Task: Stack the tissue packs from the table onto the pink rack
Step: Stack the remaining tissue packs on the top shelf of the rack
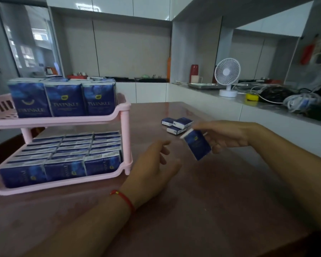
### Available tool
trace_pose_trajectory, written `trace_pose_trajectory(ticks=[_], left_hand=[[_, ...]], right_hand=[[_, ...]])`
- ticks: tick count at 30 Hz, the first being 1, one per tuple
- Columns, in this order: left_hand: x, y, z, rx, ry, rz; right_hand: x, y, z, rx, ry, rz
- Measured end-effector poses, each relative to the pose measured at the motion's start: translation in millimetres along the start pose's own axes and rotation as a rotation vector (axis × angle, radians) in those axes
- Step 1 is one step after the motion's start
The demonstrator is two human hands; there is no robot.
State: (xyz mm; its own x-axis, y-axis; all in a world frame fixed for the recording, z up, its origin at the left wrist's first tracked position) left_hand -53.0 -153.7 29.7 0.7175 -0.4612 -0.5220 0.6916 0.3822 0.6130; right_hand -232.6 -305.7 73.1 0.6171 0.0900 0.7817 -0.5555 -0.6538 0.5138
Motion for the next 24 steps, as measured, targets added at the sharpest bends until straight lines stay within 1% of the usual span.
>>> trace_pose_trajectory(ticks=[2,3,5,6,7,8,9,10,11,12,13,15,17,18,20,21,22,23,24], left_hand=[[-0.3,1.3,0.3,-0.001,0.076,-0.141],[0.3,1.4,0.6,0.0,0.087,-0.184],[4.3,3.0,1.6,-0.02,0.082,-0.175],[7.1,4.7,2.0,-0.042,0.089,-0.167],[9.7,6.2,2.3,-0.065,0.106,-0.173],[12.4,6.9,2.4,-0.083,0.126,-0.187],[13.2,7.2,2.7,-0.095,0.143,-0.209],[13.8,7.3,2.4,-0.104,0.159,-0.233],[13.7,7.1,1.9,-0.112,0.169,-0.254],[13.8,6.7,1.6,-0.12,0.171,-0.267],[14.0,6.3,1.4,-0.126,0.164,-0.278],[13.7,6.0,0.7,-0.132,0.141,-0.292],[12.6,6.2,0.8,-0.134,0.122,-0.305],[12.2,6.7,0.8,-0.142,0.12,-0.307],[12.3,6.9,0.6,-0.148,0.113,-0.285],[12.5,7.0,0.3,-0.147,0.114,-0.282],[12.7,7.3,0.0,-0.147,0.117,-0.293],[13.1,7.5,-0.4,-0.152,0.119,-0.311],[13.6,8.0,-0.9,-0.155,0.12,-0.323]], right_hand=[[15.4,-26.2,-4.4,0.092,0.028,-0.124],[23.6,-39.1,-6.6,0.13,0.052,-0.182],[35.0,-56.6,-5.4,0.18,0.087,-0.242],[38.1,-58.2,0.5,0.153,0.096,-0.228],[40.2,-54.3,10.2,0.064,0.116,-0.212],[40.0,-41.8,25.4,-0.099,0.144,-0.226],[38.6,-23.8,41.4,-0.322,0.183,-0.287],[35.7,-5.3,56.7,-0.572,0.201,-0.409],[30.6,7.2,70.3,-0.75,0.181,-0.523],[21.3,14.2,85.6,-0.823,0.148,-0.585],[10.8,15.8,99.7,-0.818,0.123,-0.588],[-6.7,12.4,122.1,-0.776,0.141,-0.562],[-13.7,10.2,132.1,-0.784,0.202,-0.547],[-14.0,10.8,132.9,-0.808,0.239,-0.535],[-9.2,13.2,124.5,-0.909,0.298,-0.493],[-6.7,15.2,116.2,-0.973,0.311,-0.414],[-8.2,18.9,109.4,-1.022,0.296,-0.286],[-9.9,20.4,100.5,-1.024,0.287,-0.107],[-11.6,19.5,94.8,-0.953,0.286,0.103]])
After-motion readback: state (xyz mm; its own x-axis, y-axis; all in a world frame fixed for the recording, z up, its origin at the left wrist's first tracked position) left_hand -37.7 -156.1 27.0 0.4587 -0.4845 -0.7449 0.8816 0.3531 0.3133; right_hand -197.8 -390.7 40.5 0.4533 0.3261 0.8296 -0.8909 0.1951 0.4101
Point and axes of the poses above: each hand's wrist, its own z-axis towards the middle knuckle, its own y-axis out of the back of the hand, x = y × z, the point moved 5 cm from there along z, towards the middle knuckle, and after that the axes turned 8 degrees about -y, right-handed, at the moved point
